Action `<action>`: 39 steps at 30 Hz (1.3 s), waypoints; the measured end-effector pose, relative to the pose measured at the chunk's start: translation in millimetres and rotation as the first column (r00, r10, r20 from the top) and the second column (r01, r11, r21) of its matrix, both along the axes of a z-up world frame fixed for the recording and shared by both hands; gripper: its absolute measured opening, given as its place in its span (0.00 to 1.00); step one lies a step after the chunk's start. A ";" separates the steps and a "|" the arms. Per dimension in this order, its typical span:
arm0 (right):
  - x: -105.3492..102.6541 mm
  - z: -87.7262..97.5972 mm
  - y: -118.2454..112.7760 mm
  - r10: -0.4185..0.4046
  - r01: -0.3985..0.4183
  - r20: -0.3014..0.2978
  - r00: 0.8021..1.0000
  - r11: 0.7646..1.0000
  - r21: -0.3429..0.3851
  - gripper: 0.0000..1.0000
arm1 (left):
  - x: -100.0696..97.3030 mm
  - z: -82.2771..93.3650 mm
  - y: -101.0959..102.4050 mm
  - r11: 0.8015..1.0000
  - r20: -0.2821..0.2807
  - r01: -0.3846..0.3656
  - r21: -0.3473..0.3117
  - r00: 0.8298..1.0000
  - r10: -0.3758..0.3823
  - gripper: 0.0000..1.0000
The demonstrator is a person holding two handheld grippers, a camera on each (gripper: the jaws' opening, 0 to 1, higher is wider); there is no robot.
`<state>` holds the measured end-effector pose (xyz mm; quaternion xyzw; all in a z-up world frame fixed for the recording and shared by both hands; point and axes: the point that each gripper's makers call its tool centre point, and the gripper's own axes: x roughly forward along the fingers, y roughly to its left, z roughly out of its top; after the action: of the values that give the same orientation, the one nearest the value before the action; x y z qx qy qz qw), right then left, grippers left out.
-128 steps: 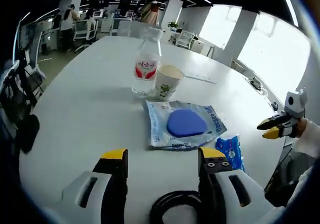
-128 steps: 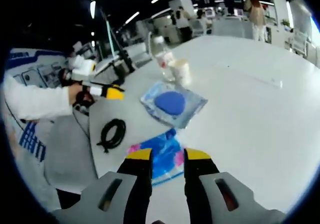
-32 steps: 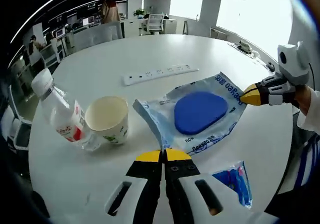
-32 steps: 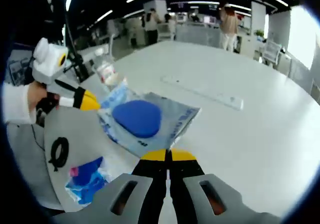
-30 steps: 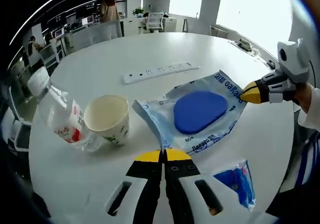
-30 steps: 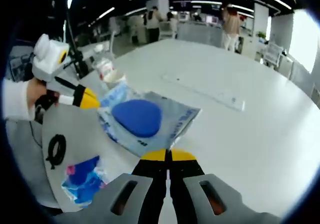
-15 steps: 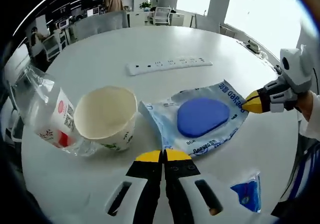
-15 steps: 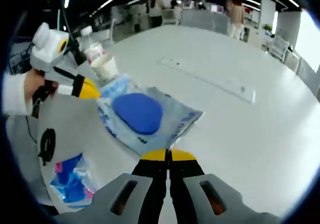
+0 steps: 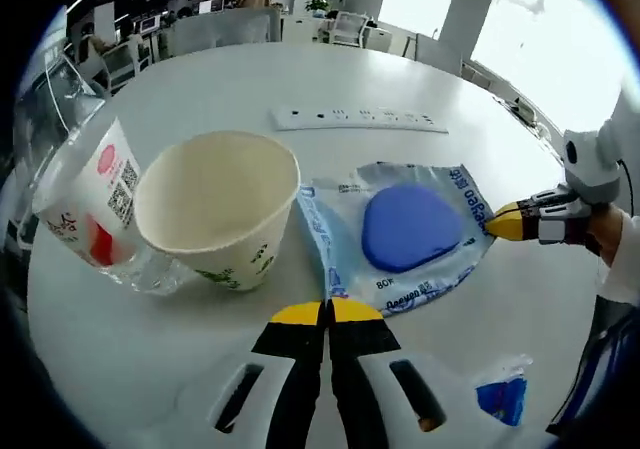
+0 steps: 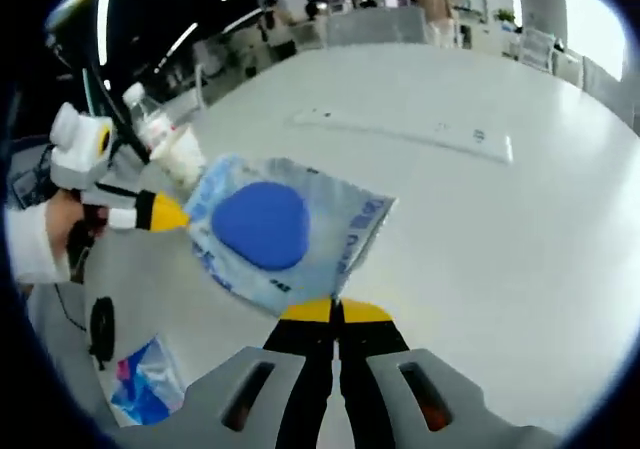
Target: Arrange the tabletop items into an orderly group along one side of the table until the central work area is clear of visible clutter.
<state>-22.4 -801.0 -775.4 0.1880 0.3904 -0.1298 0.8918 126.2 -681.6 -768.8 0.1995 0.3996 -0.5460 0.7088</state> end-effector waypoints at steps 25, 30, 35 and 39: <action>-0.8 0.2 1.2 -0.048 0.052 0.123 0.991 0.998 -0.029 0.00 | 1.8 -4.6 -2.8 1.000 -0.004 0.004 -0.004 1.000 -0.004 0.00; -0.2 -0.5 1.1 -0.031 0.035 0.098 0.995 0.999 -0.039 0.00 | 2.7 -5.8 -3.5 1.000 -0.025 -0.016 -0.013 1.000 0.016 0.00; 0.7 -1.3 0.1 -0.001 0.005 0.057 0.998 0.998 -0.069 0.00 | 2.6 -6.4 -4.4 1.000 -0.028 -0.012 -0.019 1.000 0.011 0.00; 2.2 -1.5 -2.1 0.049 -0.051 -0.019 0.999 0.995 -0.090 0.00 | 2.8 -6.6 -4.7 1.000 -0.042 -0.004 -0.021 0.999 0.003 0.00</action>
<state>-20.2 -803.1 -776.9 0.1366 0.3960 -0.1266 0.8992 129.0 -686.4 -775.4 0.1800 0.4091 -0.5531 0.7031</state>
